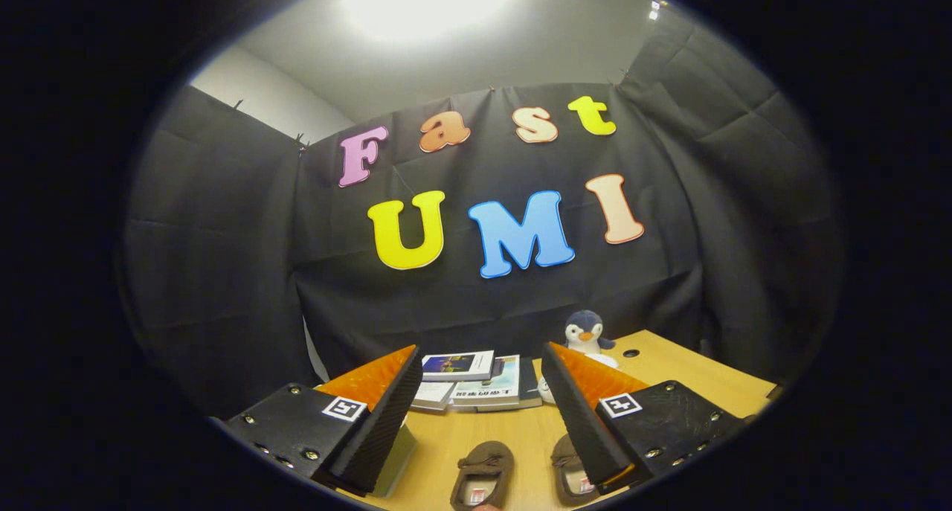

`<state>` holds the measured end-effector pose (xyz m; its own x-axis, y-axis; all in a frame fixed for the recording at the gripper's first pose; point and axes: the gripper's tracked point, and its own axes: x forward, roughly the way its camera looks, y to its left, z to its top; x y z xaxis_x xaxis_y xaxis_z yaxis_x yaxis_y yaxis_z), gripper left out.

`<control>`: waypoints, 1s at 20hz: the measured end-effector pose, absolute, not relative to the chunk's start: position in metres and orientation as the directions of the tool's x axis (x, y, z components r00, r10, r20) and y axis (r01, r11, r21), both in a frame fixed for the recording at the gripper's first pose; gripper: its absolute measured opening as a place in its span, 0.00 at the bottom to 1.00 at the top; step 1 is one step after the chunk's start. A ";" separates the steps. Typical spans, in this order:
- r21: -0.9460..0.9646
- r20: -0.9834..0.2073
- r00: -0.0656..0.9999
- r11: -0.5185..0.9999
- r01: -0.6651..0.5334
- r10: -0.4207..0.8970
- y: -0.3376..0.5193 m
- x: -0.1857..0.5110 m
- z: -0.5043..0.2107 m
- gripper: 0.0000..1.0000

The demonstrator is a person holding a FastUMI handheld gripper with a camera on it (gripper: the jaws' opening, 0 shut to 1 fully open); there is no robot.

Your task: Open the storage box then place both shoes into the box .Put the left shoe in first, then the right shoe, with the right side of both shoes facing outward in a uniform manner.

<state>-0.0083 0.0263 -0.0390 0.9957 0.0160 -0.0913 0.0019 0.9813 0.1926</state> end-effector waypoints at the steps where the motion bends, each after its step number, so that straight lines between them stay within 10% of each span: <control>1: 0.216 -0.106 0.994 0.976 -0.001 0.025 0.030 -0.009 -0.044 0.98; 20: 0.682 -0.324 0.890 0.731 -0.016 0.321 0.127 -0.030 -0.144 0.98</control>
<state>-0.0305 0.1266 -0.1438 0.8899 0.3212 -0.3240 -0.0156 0.7312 0.6820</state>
